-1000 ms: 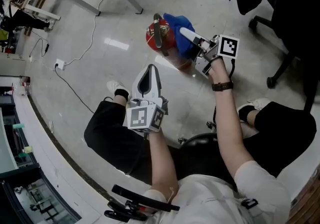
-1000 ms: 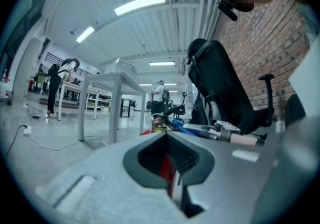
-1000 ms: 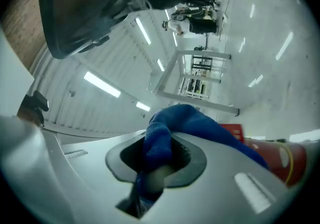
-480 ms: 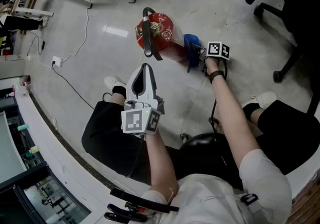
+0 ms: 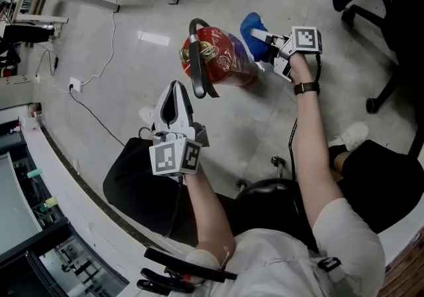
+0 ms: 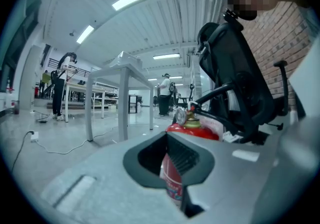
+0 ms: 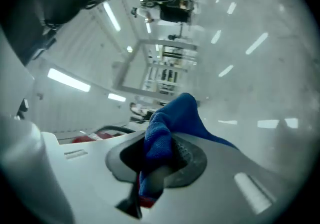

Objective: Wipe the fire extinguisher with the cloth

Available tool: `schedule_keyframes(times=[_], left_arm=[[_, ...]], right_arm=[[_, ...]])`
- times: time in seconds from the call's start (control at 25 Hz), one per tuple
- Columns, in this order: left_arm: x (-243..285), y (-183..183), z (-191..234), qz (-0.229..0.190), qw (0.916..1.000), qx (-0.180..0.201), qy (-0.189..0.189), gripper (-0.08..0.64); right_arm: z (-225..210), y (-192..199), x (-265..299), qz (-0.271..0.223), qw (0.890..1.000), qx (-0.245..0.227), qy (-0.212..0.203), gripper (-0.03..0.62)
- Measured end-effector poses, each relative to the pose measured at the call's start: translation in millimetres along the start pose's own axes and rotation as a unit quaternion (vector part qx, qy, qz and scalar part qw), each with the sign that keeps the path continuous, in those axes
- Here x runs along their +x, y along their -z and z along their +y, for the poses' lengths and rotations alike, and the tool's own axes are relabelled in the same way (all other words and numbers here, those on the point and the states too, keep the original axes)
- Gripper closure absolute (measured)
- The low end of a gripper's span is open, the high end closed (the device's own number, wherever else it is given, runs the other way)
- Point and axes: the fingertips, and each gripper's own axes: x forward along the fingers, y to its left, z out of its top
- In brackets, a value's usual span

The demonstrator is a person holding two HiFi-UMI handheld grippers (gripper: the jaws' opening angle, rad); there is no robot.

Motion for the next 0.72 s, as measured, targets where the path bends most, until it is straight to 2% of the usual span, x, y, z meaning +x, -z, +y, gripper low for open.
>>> schedule_keyframes(times=[0.08, 0.16, 0.2, 0.24, 0.32, 0.44, 0.48, 0.6, 0.72], left_arm=[[5.3, -1.8, 7.9, 0.001, 1.0000, -0.001, -0.002, 0.560], [11.1, -1.5, 15.1, -0.005, 1.0000, -0.005, 0.000, 0.560], [14.2, -1.7, 17.4, -0.008, 0.9999, -0.008, 0.001, 0.558], [17.6, -1.9, 18.6, -0.009, 0.9999, -0.012, 0.003, 0.559], [26.2, -0.7, 19.2, -0.011, 0.9997, -0.020, 0.005, 0.560], [40.1, -1.1, 23.4, -0.014, 0.9994, -0.031, 0.006, 0.560], [43.8, -2.8, 25.8, -0.015, 0.9994, -0.030, 0.007, 0.560], [55.0, -11.6, 34.9, -0.016, 0.9996, -0.018, 0.014, 0.560], [66.6, -20.4, 39.2, -0.019, 0.9991, -0.009, 0.036, 0.560]], right_arm=[[84.8, -26.9, 6.4, 0.020, 0.994, -0.043, -0.098, 0.525], [167.5, -27.5, 14.5, 0.079, 0.971, -0.098, -0.204, 0.525], [197.4, -19.1, 19.7, 0.116, 0.958, -0.115, -0.237, 0.525], [214.6, -8.5, 26.3, 0.152, 0.949, -0.128, -0.246, 0.525], [216.1, 7.1, 44.3, 0.209, 0.943, -0.147, -0.211, 0.525], [181.7, 14.0, 66.0, 0.240, 0.950, -0.130, -0.153, 0.525], [156.9, 15.6, 68.2, 0.246, 0.953, -0.126, -0.124, 0.525], [38.0, 28.6, 63.1, 0.265, 0.958, -0.102, 0.037, 0.525], [-80.6, 46.8, 54.5, 0.240, 0.962, -0.051, 0.122, 0.525]])
